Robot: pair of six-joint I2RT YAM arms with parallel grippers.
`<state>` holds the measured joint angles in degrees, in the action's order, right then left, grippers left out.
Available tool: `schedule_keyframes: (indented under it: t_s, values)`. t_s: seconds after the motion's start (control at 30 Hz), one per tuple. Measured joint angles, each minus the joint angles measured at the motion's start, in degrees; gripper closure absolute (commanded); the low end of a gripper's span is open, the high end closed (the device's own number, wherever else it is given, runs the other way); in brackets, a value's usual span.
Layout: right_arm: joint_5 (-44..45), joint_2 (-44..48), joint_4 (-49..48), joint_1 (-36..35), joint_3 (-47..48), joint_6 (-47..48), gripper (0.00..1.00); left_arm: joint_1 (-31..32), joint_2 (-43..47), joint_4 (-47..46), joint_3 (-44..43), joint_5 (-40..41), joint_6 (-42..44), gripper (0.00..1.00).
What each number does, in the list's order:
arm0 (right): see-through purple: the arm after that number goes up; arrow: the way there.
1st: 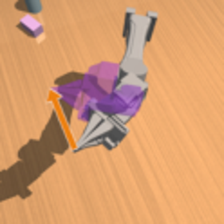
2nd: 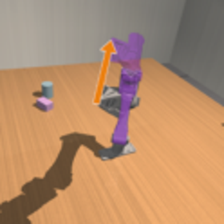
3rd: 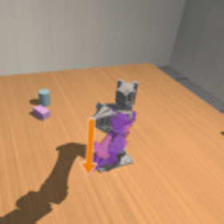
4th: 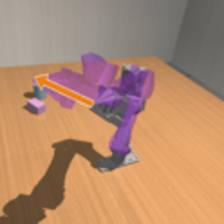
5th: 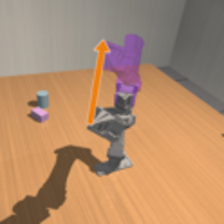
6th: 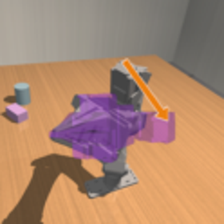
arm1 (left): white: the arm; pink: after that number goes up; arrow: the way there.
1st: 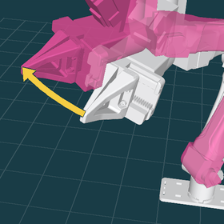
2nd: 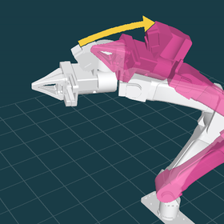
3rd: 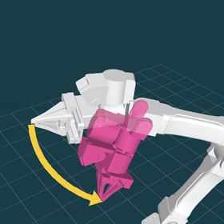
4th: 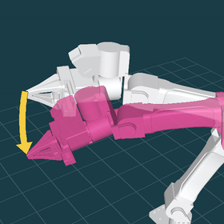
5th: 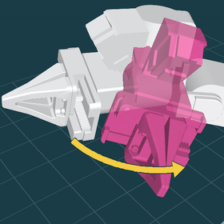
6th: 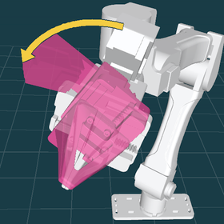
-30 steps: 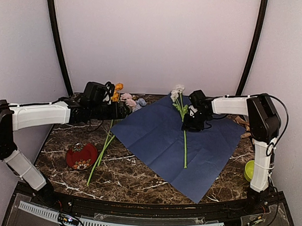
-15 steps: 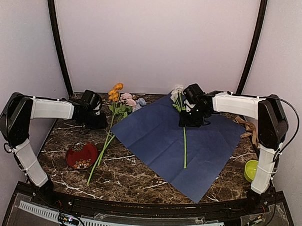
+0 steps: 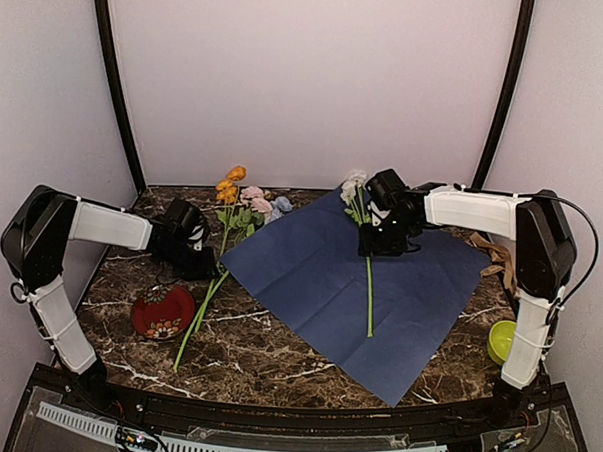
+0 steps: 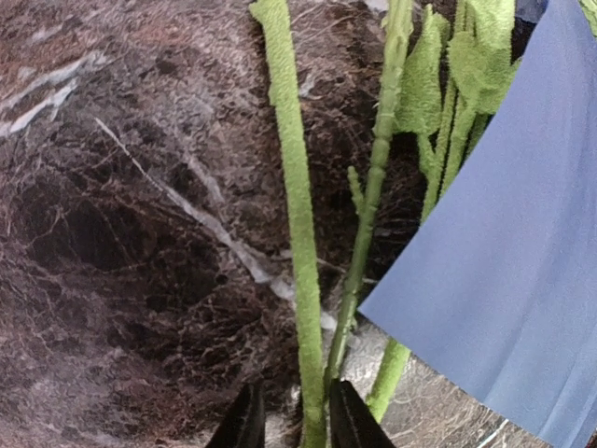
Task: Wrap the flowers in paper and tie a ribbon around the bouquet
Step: Pick up the fake flower from the center of the board.
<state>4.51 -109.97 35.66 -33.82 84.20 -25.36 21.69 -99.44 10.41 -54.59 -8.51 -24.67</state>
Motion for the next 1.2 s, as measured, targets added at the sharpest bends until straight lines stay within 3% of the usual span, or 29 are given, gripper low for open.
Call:
schedule_keyframes:
  t_s: [0.2,0.73,0.9,1.2]
  values:
    - [-0.04,0.00,0.00,-0.04,-0.24,0.28,0.50,0.02,-1.07,0.90,-0.46,1.75,0.70,0.79]
    - [-0.63,0.00,-0.02,-0.22,-0.24,1.05,0.50,3.63,-7.15,8.81,-9.97,15.72,5.38,0.85]
    - [-0.85,0.00,-0.02,-0.31,-0.24,1.16,0.50,3.96,-7.34,8.87,-10.14,15.74,5.79,0.98]
    - [-0.87,0.00,0.07,-0.31,-0.24,1.40,0.50,3.28,-5.42,8.50,-8.33,11.28,5.79,0.93]
